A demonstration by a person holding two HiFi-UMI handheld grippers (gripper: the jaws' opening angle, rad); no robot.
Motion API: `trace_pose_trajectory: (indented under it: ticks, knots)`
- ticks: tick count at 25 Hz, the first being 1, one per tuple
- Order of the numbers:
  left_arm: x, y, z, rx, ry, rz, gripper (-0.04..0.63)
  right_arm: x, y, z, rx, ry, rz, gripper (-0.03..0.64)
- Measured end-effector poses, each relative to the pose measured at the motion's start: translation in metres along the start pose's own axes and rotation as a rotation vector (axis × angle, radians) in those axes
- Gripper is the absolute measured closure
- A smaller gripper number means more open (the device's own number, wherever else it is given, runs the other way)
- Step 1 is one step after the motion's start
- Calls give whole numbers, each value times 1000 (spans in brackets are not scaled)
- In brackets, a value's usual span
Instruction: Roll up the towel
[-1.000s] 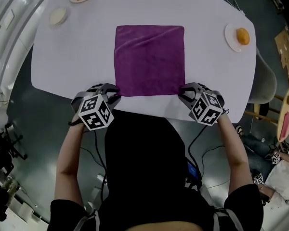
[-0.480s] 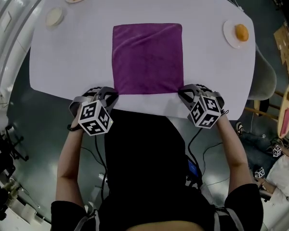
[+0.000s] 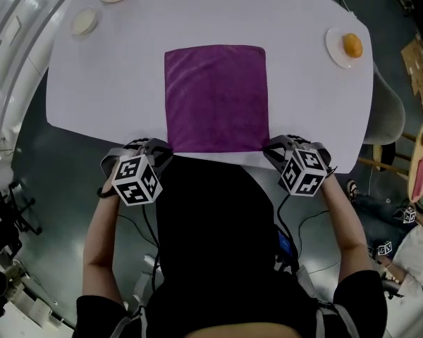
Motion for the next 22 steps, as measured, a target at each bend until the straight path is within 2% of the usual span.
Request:
trace_pose_trajectory:
  ticks: [6, 9, 16, 22]
  knots:
    - [4, -6, 1, 23, -54, -10, 571, -4, -8, 3, 25, 12, 5, 603]
    - [-9, -11, 5, 43, -85, 1, 570, 6, -18, 6, 50, 39, -20, 603]
    - [-52, -13, 8, 72, -228, 23, 570, 41, -29, 12, 71, 99, -53, 603]
    - [-72, 0, 7, 54, -260, 20, 571, 65, -23, 11, 46, 127, -59, 603]
Point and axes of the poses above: the fingertips, and each gripper's own axes: y forward along the fingers, x to its right, z out of its top, the point moved 2 cm from there along -y, backward along the fingers, and after that the axes turned 11 degrees about z, right-handed, at the moved point
